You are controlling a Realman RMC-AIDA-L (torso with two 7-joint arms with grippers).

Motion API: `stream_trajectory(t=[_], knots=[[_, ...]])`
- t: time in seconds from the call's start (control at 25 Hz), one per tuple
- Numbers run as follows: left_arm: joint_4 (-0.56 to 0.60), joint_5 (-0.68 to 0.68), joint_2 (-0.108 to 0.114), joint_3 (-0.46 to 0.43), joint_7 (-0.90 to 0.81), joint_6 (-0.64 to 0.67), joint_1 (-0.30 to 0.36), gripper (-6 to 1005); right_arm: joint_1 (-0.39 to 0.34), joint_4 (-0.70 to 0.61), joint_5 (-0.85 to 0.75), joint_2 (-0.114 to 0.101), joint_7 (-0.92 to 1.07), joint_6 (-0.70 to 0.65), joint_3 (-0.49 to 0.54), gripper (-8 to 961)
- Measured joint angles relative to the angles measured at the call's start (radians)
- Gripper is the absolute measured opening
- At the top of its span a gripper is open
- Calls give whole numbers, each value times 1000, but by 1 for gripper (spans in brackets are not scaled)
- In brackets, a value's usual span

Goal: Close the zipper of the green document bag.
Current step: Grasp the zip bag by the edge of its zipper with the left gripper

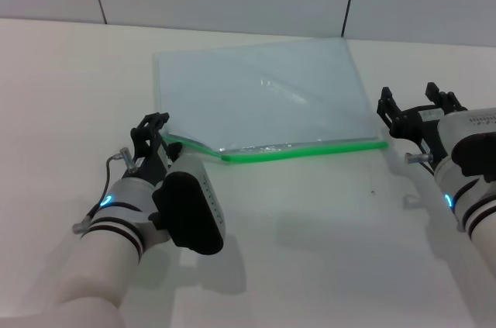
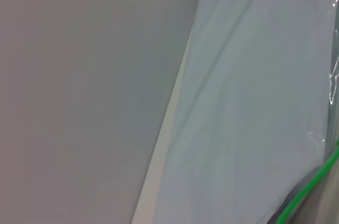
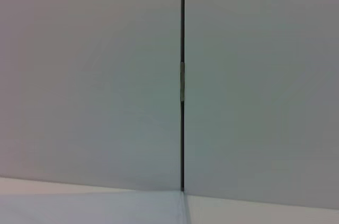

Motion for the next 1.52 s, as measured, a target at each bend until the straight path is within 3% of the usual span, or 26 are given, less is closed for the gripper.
stream_trajectory(t=[1.52], knots=[[-40, -3, -2, -27, -1, 2, -14, 562, 5, -25, 4, 0, -37, 0, -9, 747]])
